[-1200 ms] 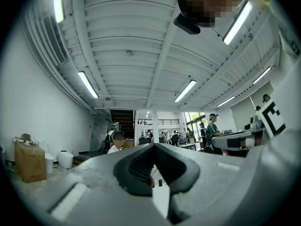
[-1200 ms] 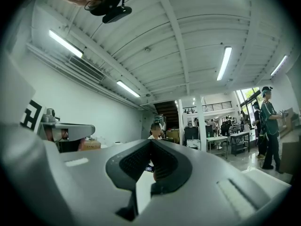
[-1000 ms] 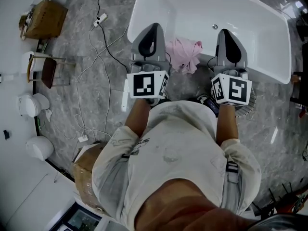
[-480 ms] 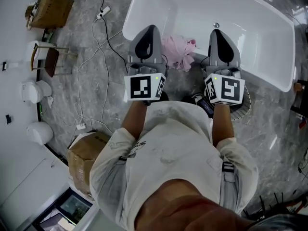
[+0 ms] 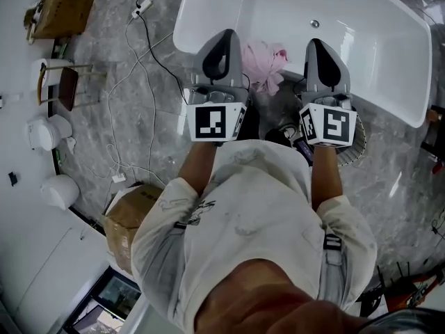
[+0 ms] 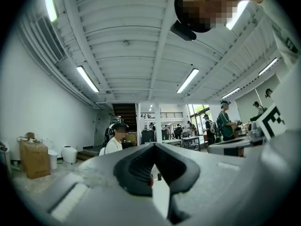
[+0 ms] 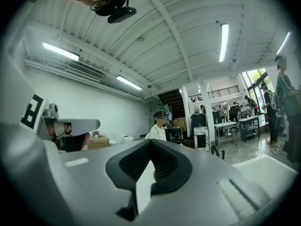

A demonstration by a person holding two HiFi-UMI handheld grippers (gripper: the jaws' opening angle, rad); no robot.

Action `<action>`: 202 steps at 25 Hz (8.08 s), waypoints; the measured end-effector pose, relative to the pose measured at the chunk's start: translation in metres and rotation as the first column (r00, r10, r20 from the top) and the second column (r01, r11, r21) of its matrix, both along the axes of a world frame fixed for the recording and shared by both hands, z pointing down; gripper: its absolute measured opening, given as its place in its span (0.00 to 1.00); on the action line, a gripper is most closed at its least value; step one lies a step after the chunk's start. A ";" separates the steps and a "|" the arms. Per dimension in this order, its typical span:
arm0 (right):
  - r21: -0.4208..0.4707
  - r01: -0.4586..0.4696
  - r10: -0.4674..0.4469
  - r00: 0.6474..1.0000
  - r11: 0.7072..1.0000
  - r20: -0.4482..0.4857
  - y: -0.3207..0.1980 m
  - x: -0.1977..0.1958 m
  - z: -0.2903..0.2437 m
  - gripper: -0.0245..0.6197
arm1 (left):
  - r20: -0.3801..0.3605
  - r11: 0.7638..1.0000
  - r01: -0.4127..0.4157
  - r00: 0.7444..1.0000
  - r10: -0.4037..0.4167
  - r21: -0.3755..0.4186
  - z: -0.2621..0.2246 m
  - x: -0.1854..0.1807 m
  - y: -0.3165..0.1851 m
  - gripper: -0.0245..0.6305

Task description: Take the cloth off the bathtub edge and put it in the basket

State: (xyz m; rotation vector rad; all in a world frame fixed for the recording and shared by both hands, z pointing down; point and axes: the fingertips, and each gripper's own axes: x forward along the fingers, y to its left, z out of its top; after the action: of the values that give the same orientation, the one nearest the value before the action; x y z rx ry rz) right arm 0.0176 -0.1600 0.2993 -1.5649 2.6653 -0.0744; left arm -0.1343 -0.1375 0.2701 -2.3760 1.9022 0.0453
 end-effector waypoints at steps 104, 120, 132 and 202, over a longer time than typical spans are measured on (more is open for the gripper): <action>-0.440 0.012 -0.289 0.771 0.898 -0.567 -0.008 -0.059 0.237 0.16 | -0.070 0.981 -0.142 0.989 0.134 -0.135 0.139 -0.017 -0.053 0.04; -0.080 -0.165 0.157 0.982 0.983 -0.103 0.001 0.035 0.013 0.15 | -0.127 0.971 -0.233 0.963 0.238 0.051 0.030 0.038 -0.047 0.04; 0.065 -0.327 0.319 0.941 0.943 0.110 0.045 0.101 -0.064 0.15 | -0.114 0.936 -0.340 0.930 0.349 0.091 -0.016 0.088 -0.031 0.04; -0.297 -0.900 0.929 0.359 0.318 -0.093 0.315 0.372 0.121 0.15 | -0.118 0.359 -0.933 0.353 0.928 0.034 0.008 0.448 0.150 0.04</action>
State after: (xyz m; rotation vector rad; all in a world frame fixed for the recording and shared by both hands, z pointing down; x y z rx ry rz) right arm 0.3895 0.1555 0.4204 -2.8269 1.2843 -0.4999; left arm 0.3136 0.0129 0.2783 -3.1637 0.2389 0.2333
